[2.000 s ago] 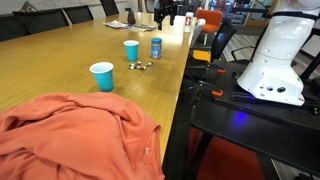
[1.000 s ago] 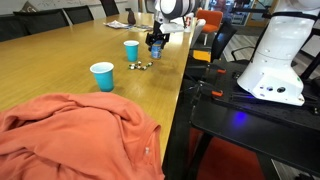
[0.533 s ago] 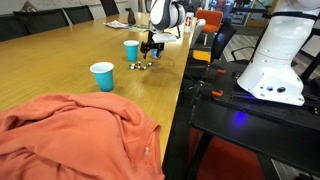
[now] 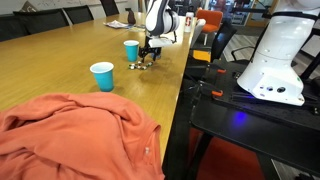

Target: Put a sweet in the cup that's near the jar

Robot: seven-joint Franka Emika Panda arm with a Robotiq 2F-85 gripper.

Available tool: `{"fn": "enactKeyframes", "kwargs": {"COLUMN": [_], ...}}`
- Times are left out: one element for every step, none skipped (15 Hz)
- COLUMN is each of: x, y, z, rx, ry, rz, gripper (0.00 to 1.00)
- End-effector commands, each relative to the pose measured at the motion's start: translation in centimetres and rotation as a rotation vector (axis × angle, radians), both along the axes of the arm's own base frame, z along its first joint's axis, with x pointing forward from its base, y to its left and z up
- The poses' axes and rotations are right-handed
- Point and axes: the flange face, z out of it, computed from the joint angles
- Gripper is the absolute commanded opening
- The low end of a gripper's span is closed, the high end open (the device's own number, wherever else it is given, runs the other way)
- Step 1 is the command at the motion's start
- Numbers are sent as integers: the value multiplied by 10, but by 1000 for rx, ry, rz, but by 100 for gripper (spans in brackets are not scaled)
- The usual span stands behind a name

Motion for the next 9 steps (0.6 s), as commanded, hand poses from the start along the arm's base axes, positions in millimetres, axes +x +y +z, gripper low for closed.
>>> {"fn": "enactKeyframes", "kwargs": {"x": [9,10,10,10,11,11,11,11,11], "y": [-2,-2,-2,-2,-3,-4,-5,-5,-6], "z": [-6,-8,-9,-10,-10,-10,-10,-9,-9], "rx": [7,6,6,5,4,4,3,1,-1], "ry": [22,24,26,26,27,27,26,26,25], "rz": [-7,-6,-6,-7,-8,-10,-11,-12,-13], "gripper": [58,51,42,35,27,20,12,5,0]}}
